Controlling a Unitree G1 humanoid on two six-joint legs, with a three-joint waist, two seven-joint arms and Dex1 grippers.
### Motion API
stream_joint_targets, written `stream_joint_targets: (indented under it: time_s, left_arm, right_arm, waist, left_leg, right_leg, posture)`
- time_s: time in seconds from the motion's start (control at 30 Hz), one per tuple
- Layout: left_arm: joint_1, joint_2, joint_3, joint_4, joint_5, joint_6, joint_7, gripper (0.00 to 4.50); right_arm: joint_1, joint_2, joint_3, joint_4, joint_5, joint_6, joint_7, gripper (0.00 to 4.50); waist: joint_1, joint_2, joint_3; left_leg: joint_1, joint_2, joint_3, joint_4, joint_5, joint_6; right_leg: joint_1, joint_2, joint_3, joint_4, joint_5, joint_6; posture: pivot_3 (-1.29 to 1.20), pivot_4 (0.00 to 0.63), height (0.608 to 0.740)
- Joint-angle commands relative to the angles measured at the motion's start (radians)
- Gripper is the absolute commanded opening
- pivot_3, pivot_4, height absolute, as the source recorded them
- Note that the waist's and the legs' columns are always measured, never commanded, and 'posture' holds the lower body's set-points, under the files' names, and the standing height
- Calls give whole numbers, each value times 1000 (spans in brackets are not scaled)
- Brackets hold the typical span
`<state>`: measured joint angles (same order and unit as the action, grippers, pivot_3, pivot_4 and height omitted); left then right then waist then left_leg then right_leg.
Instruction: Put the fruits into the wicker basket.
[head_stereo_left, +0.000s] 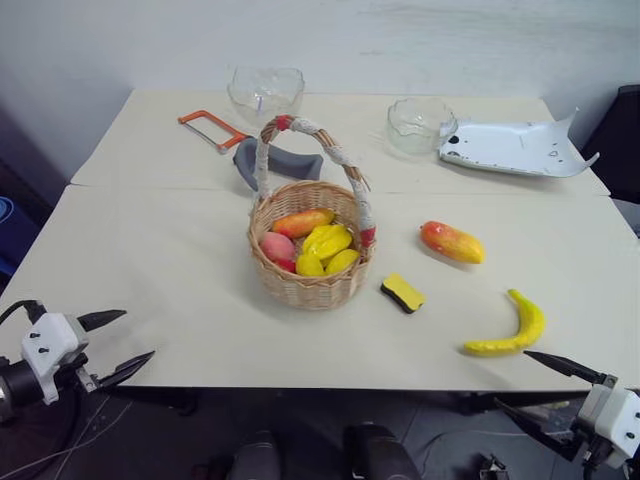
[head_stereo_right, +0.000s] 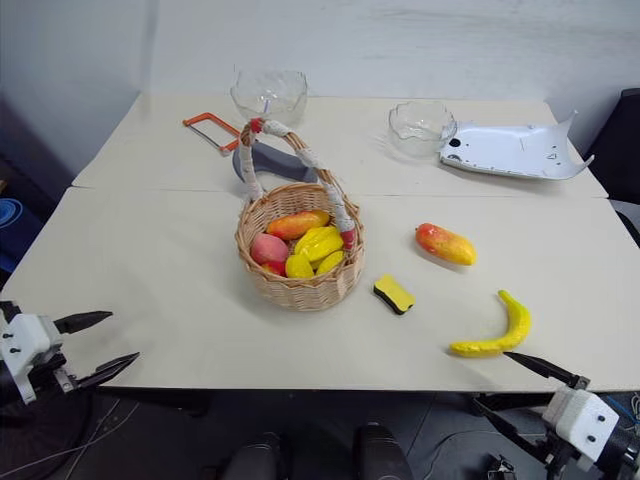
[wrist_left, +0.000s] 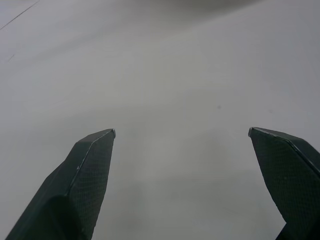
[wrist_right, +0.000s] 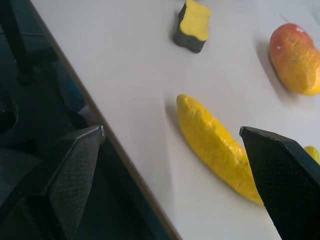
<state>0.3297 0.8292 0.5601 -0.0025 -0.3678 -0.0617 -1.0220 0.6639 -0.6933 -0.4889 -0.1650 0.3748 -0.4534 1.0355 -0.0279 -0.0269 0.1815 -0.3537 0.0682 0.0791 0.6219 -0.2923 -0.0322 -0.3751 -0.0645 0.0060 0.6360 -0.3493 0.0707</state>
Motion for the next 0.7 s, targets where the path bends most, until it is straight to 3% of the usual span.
stream_joint_targets:
  time_s: [0.03,0.17,0.23,0.33,0.43,0.57,0.7]
  left_arm:
    - [10,-1,18,-47,-17,2,-1,4500]
    - [-5,3,7,-78,-70,79,-17,4500]
    - [-24,12,-25,-84,-13,35,-7,4500]
    - [-109,36,-170,-258,-147,221,-58,4500]
    - [-211,26,-242,-374,-266,377,-24,4500]
    - [-310,-13,-297,-441,-308,432,13,4500]
    - [-358,-26,-330,-469,-315,446,13,4500]
  right_arm:
    - [39,16,-17,8,11,-17,15,4486]
    - [57,24,-20,26,6,-26,15,4486]
    - [42,26,-8,-43,35,59,-31,4486]
    - [-150,-26,130,-314,144,457,-255,4486]
    - [-376,-36,241,-380,180,741,-406,4486]
    - [-622,-15,376,-342,105,899,-484,4486]
    - [-780,22,491,-271,38,1015,-533,4486]
  waist:
    - [0,0,0]
    - [-1,0,0]
    - [-2,0,0]
    - [-8,0,0]
    - [-12,1,1]
    - [1,2,1]
    - [1,2,1]
  left_leg:
    - [0,0,0,0,0,0]
    - [0,0,0,0,0,0]
    - [0,0,1,0,0,0]
    - [1,0,1,0,0,0]
    - [-1,2,1,7,-1,-5]
    - [-2,1,-1,5,1,-1]
    - [-20,1,-2,11,2,-2]
  right_leg:
    - [0,0,0,0,0,0]
    - [0,0,0,0,0,0]
    - [0,0,1,0,0,0]
    - [0,0,2,1,0,-1]
    - [-1,0,3,3,1,-7]
    - [-2,2,0,2,3,-1]
    - [-20,5,1,12,4,4]
  posture:
    - [0,150,740]
    - [0,150,740]
    - [0,150,740]
    - [0,150,740]
    - [0,150,740]
    - [0,150,740]
    - [0,150,740]
